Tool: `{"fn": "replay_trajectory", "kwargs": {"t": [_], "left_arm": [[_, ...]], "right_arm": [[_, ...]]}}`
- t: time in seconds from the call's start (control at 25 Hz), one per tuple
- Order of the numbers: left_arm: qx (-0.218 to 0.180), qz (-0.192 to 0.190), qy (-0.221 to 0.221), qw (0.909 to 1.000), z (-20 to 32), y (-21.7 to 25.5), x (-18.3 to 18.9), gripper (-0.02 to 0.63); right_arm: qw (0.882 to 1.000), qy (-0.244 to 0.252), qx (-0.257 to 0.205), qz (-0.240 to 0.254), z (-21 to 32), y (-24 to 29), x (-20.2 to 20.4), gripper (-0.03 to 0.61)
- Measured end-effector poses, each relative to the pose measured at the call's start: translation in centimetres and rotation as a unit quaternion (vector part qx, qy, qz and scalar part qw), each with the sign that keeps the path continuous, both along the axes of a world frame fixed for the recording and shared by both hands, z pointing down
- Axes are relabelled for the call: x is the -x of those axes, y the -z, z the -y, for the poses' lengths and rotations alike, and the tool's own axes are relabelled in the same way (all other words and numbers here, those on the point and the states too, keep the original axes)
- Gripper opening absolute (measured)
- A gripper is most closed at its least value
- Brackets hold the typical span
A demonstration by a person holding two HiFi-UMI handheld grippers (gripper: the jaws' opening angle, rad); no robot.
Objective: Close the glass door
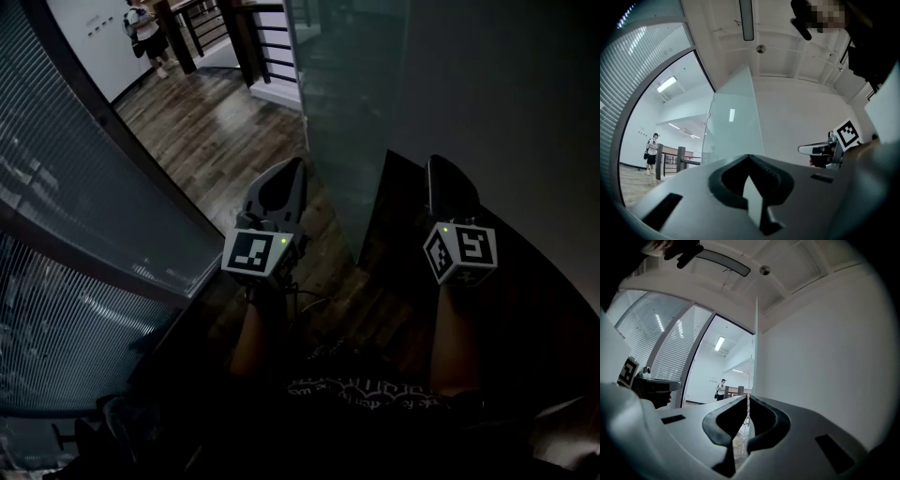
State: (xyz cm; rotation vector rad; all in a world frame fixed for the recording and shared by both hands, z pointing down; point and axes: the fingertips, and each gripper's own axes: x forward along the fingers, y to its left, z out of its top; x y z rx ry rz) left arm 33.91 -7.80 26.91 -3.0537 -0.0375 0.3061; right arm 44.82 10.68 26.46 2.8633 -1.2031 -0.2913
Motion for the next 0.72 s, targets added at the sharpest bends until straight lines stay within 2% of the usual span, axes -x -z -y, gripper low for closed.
{"fn": "replay_trajectory", "kwargs": {"t": [0.32, 0.72], "left_arm": [[0.001, -0.001, -0.008, 1.0000, 3.6, 0.1, -4.0, 0.002], [0.001, 0.007, -0.011, 0.9999, 5.1, 0.0, -7.1, 0.002]], "right_arm": [[1.000, -0.010, -0.001, 0.005, 3.0, -0.2, -3.9, 0.005], [1.000, 0.000, 0.003, 0.014, 5.4, -0.5, -7.0, 0.006]]}}
